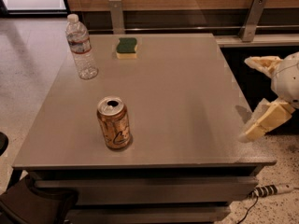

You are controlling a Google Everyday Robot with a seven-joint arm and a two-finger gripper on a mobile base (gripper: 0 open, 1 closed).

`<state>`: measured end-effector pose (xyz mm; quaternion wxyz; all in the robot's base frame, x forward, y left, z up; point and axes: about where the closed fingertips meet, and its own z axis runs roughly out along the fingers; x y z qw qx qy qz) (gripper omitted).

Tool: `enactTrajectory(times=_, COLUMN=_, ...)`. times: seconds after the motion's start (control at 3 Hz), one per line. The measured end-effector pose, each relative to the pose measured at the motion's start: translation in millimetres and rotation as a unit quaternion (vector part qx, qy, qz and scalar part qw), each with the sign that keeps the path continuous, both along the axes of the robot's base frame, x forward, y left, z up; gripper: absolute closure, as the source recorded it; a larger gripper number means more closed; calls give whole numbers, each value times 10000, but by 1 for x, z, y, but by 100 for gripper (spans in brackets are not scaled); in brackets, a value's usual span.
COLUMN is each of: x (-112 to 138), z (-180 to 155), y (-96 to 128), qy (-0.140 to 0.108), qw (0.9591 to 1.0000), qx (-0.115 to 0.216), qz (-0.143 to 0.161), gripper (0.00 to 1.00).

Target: Move orange can near sponge

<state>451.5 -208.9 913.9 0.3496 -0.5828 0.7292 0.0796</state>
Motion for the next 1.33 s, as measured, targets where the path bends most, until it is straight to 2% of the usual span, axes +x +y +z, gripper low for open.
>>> enactTrajectory(times=0.33, x=10, z=-15, y=34, qy=-256, qw=9927, qx=1111, qz=402, gripper=0)
enactTrajectory(times=0.67, x=13, z=8, y=81, qy=-102, qw=9639, qx=2555, qz=747, gripper=0)
enactTrajectory(times=1.0, x=13, z=5, y=84, qy=-97, qw=9635, qx=2572, qz=733, gripper=0)
enactTrajectory(times=1.33, x=14, z=-5, y=106, qy=-54, qw=9534, qx=2944, qz=657, gripper=0)
